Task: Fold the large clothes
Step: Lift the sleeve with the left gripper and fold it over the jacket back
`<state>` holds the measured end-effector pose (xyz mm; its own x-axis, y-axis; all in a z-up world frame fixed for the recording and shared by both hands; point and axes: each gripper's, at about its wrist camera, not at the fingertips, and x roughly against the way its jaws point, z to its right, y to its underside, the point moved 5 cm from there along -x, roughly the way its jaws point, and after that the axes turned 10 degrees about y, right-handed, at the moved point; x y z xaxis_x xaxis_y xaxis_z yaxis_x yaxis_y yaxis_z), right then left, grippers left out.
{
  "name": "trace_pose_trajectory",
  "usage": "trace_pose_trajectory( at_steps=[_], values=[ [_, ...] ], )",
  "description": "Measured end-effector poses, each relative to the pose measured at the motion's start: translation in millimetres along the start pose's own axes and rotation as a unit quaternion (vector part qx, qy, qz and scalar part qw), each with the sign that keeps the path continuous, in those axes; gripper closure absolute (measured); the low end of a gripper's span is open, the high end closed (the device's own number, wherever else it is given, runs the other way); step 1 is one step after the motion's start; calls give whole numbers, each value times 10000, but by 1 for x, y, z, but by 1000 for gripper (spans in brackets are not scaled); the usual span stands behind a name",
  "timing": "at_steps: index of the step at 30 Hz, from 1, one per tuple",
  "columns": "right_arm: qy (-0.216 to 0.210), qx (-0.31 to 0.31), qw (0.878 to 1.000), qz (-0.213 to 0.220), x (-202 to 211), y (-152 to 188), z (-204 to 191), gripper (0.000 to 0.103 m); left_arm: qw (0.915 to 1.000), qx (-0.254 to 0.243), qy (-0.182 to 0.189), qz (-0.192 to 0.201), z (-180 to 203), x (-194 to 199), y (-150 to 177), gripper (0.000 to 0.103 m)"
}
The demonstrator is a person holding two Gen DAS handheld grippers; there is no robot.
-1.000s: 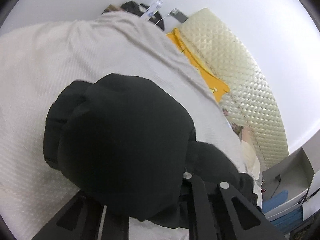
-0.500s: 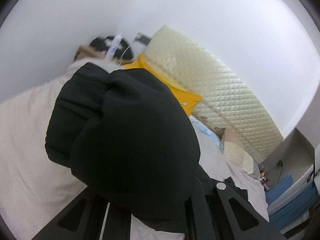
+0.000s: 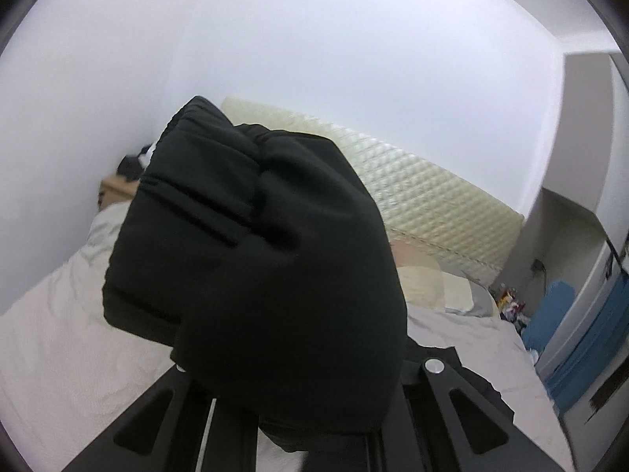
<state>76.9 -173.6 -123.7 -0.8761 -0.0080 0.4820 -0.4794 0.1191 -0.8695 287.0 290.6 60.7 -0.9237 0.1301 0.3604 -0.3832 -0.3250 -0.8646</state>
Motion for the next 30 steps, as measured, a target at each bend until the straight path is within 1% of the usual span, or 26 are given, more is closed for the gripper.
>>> trace_pose_trajectory(
  at_steps=[3,4,8,14,16,18,19,21,26,30],
  values=[
    [34,52,10000,63,5,-1,9,0,9994,-336,18,-9,43,1,-3,94],
    [47,72,9999,66,6,0,13,0,9990,-440,57,-24,63,1,-2,94],
    [78,74,9999,81,7,-2,29,0,9970,-719,286,-99,125,0,11,94],
    [-11,-1,9999,118,13,-7,47,0,9933,-960,555,-322,201,-24,27,94],
    [47,50,9998,162,15,-8,54,0,9907,-1117,686,-376,227,-33,38,94],
    [51,52,9997,215,17,-11,60,0,9879,-1229,825,-453,252,-40,54,94],
    [62,44,9997,227,18,-11,61,0,9868,-1261,875,-511,258,-46,61,94],
    [93,-23,9997,236,18,-13,69,0,9832,-1372,998,-672,282,-59,80,95],
    [60,-214,9995,209,15,-17,81,0,9748,-1631,1190,-948,321,-93,123,96],
    [48,-241,9995,198,12,-17,85,0,9687,-1676,1359,-1226,344,-122,167,96]
  ],
)
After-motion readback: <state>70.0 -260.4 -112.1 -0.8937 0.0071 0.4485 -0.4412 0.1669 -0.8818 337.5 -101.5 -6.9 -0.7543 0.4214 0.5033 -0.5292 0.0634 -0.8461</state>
